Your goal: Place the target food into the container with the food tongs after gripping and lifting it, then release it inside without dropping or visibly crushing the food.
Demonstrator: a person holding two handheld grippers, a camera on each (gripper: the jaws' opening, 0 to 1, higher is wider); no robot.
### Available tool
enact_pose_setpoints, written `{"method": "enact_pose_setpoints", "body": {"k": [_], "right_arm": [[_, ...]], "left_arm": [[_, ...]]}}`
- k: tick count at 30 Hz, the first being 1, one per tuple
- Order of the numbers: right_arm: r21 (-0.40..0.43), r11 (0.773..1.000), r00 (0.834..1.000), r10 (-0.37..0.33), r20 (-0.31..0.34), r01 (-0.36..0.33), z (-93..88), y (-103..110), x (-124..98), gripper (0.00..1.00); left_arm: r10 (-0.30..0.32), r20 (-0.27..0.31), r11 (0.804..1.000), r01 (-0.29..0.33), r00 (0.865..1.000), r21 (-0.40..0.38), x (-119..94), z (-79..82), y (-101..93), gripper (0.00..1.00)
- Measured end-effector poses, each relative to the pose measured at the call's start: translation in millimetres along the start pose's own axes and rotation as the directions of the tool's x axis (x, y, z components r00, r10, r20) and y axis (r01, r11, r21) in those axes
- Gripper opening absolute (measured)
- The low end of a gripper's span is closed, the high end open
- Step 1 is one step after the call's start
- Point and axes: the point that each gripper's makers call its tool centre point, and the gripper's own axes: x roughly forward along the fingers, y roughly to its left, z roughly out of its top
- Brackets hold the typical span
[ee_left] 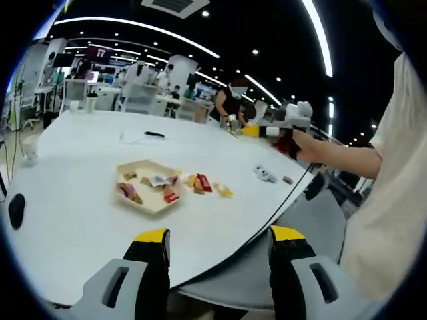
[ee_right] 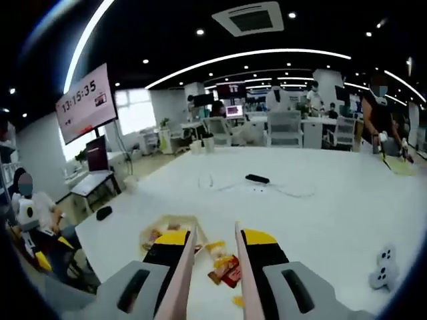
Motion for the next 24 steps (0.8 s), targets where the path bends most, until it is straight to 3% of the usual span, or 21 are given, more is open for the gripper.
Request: {"method": "enact_pose_setpoints", "body": {"k": [6, 9, 24], "right_arm": [[0.033, 0.999, 1.0, -0.027, 0.007, 0.027, -7.6, -11.9, -12.3, 0.29], [0.102, 0.994, 0.999, -0.034, 0.037, 0.03, -7.4, -18.5, -19.6, 0.29], [0.113, 0.992, 0.998, -0.064, 0.001, 0.064, -28.0, -23.0, -29.4, 0.29]], "left_arm": [[-0.015, -0.009, 1.0, 0.015, 1.0, 0.007, 7.0, 0.7, -7.8, 0.58], [-0.028, -0.015, 1.0, 0.028, 0.999, 0.014, 11.7, 0.7, -12.8, 0.58], [-0.052, -0.039, 0.998, 0.053, 0.998, 0.034, 14.4, 0.2, -16.4, 0.58]]}}
